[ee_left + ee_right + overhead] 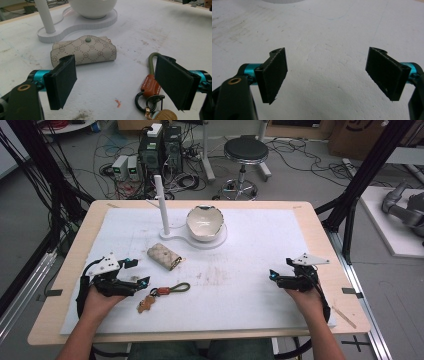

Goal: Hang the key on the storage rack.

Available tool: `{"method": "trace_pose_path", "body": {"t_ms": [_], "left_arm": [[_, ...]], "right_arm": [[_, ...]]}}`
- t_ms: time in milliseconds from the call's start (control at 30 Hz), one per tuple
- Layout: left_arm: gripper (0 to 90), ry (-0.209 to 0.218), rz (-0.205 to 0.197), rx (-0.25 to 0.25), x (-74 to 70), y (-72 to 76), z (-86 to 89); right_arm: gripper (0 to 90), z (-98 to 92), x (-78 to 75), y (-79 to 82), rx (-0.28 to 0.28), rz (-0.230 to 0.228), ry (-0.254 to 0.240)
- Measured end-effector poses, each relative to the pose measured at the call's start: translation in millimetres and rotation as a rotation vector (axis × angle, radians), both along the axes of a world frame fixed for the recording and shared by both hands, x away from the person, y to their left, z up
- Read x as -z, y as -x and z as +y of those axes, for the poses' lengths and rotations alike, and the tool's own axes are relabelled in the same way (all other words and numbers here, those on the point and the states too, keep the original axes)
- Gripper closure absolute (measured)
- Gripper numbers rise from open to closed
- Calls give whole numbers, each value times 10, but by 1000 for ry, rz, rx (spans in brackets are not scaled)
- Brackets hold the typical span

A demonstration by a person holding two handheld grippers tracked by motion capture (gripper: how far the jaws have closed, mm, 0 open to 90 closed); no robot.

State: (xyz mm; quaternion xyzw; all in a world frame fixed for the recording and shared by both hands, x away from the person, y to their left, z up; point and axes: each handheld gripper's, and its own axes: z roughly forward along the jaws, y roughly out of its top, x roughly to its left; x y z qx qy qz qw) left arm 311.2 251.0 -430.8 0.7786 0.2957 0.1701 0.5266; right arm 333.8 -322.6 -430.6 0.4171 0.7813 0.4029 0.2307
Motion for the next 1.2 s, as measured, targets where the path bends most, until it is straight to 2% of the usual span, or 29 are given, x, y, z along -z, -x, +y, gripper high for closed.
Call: {"method": "trace_pose_path", "body": {"t_ms": [267,500,667,1067,1200], "left_arm": [[181,-25,6,16,10,-2,-37],[181,-21,3,27,9,-13,-52],[181,-27,21,41,22,-26,-88],[182,-87,55,123,74,-49,-340],[183,-131,67,168,108,-55,-446]], "right_arm": [[179,-28,7,-6,1,9,2],[179,-40,-14,31,14,0,3],[180,-37,-5,19,10,6,10],[180,-59,-3,65,8,6,7],[179,-67,0,77,8,8,9]]}}
